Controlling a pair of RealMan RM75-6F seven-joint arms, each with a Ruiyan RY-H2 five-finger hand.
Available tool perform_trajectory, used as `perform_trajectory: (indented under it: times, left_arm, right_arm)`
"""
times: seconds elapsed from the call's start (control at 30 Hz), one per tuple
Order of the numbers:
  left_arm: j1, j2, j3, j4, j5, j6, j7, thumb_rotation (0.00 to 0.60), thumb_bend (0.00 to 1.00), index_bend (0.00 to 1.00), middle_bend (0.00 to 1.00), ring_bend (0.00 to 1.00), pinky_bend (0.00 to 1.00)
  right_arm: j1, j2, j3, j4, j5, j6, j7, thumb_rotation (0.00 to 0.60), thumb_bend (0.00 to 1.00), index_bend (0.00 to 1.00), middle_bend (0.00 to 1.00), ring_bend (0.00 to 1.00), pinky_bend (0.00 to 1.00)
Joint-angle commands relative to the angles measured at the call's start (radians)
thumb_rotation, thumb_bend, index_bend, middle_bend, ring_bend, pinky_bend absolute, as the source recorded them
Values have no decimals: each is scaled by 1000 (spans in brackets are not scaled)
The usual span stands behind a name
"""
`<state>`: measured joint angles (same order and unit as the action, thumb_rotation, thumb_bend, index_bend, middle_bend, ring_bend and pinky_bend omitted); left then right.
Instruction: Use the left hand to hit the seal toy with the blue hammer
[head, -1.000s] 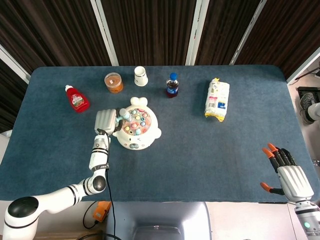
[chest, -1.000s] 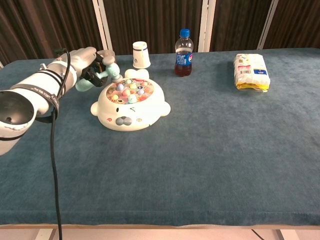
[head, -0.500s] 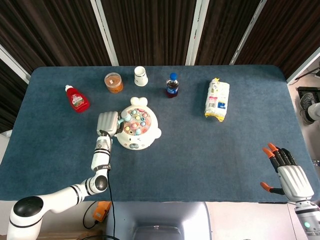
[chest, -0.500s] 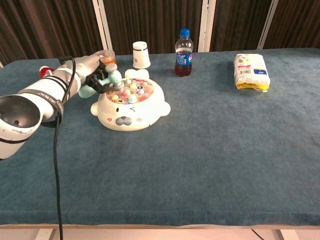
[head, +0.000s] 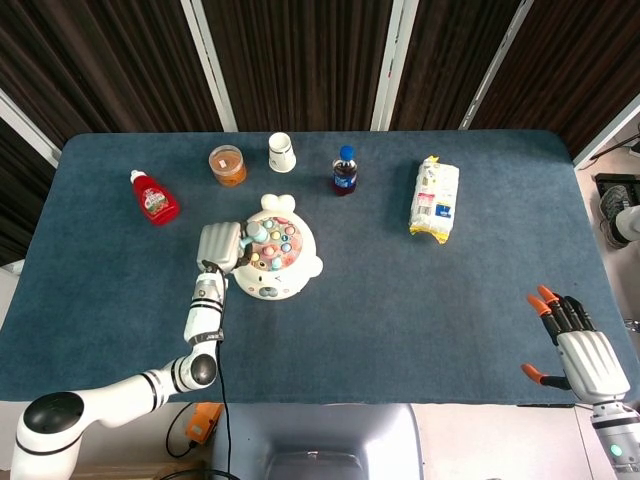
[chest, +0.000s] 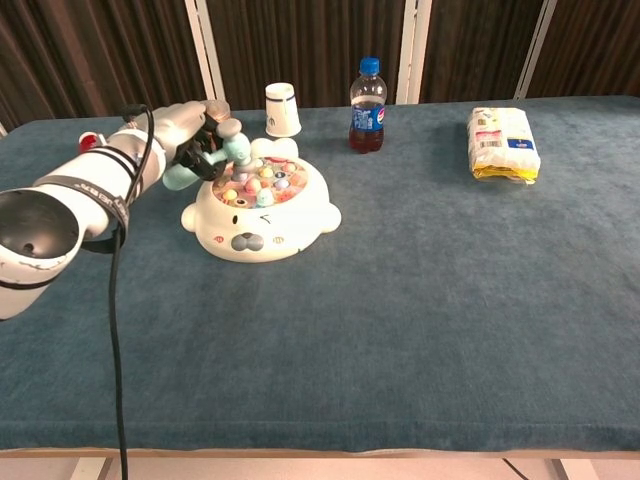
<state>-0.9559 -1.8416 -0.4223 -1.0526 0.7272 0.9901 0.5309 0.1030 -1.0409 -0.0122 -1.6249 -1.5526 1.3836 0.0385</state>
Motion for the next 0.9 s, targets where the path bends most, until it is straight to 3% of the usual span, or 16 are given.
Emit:
perform_trajectory:
  times: [0.03,0.23,0.33,0.47,0.63,0.9]
  left_arm:
    - [35,52,18,-114,40,63,3,600,788,649,1000,1000,1000]
    - [129,139,104,-270,97,174,43,600,785,652,1000,1000,1000]
    - [181,164,151,-298,132,224,38,600,775,652,1000,1000,1000]
    - [250,156,219,-259,176,258,-2,600,762,652,1000,1000,1000]
    - [289,120,263,-188,189,228,-29,600,735,653,1000,1000,1000]
    - [307,50,261,-60,221,195,-74,600,685,641,1000,1000,1000]
  right_arm:
    - [0,0,-2,-2,-3,0,-2,600,232,0,0,0,0]
    - [-5,2,-7,-5,-23,16,1,600,232,0,0,0,0]
    - [-6,3,-10,-5,-30,18,4,600,232,0,0,0,0]
    - [-4,-2,-16,-8,-42,15,-7,600,232,0,0,0,0]
    - [-3,-9,-22,-14,-56,16,-25,600,232,0,0,0,0]
    - [-1,-5,-25,-12,-60,13,-14,600,231,0,0,0,0]
